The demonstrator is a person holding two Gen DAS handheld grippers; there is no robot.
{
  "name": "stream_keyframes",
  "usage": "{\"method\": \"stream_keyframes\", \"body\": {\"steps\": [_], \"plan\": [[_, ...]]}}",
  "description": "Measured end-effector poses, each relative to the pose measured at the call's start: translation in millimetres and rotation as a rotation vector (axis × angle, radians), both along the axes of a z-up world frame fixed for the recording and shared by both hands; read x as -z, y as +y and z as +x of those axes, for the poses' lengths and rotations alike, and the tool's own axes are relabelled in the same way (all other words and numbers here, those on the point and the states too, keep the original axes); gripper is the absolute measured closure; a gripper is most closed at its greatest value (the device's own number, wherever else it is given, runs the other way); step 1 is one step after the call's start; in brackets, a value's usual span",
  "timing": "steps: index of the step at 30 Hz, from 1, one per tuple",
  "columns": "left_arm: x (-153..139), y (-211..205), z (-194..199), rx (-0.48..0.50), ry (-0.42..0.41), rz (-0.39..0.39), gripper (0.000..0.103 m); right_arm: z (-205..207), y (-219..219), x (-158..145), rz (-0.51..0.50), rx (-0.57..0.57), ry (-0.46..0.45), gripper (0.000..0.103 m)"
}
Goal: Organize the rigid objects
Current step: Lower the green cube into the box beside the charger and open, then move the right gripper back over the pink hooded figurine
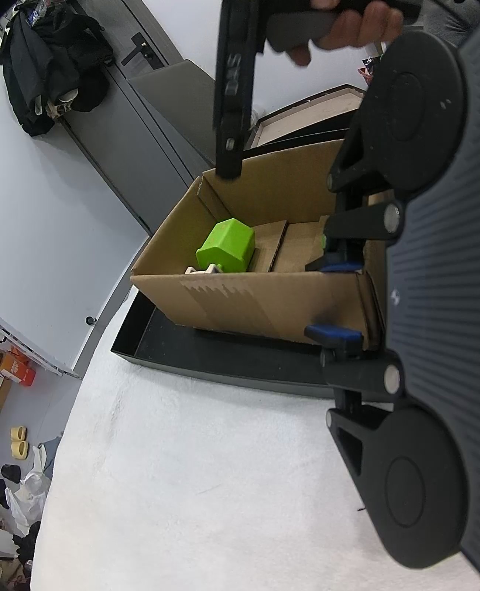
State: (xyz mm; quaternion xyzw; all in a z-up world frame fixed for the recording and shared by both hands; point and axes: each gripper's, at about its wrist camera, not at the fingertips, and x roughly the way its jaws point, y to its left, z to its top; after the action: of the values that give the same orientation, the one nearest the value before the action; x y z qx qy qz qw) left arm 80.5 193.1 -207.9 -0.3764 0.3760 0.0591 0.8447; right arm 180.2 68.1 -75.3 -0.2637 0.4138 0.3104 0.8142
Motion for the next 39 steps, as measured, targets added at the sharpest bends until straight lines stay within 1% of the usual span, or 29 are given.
{"method": "stream_keyframes", "body": {"steps": [5,12,20,30,34,37,39], "plan": [[0,0,0,-0.002,0.003,0.002,0.077,-1,-21,-12,0.007,0.011,-0.01,0.013],[-1,-1,0,-0.006,0.008,0.003,0.077,4,-53,-15,-0.002,0.042,-0.007,0.013],[-1,-2,1,-0.006,0.012,0.014,0.077,17,-91,-6,-0.001,0.105,0.006,0.013],[-2,-3,4,-0.003,0.02,0.021,0.077,26,-127,-2,0.013,0.132,0.021,0.013],[-1,-3,4,-0.006,0.021,0.016,0.077,35,-142,4,0.027,0.169,0.047,0.013],[-1,-4,4,-0.006,0.022,0.019,0.077,42,-153,10,0.039,0.199,0.073,0.015],[-1,-3,4,-0.006,0.022,0.018,0.077,47,-159,15,0.036,0.219,0.089,0.019]]}}
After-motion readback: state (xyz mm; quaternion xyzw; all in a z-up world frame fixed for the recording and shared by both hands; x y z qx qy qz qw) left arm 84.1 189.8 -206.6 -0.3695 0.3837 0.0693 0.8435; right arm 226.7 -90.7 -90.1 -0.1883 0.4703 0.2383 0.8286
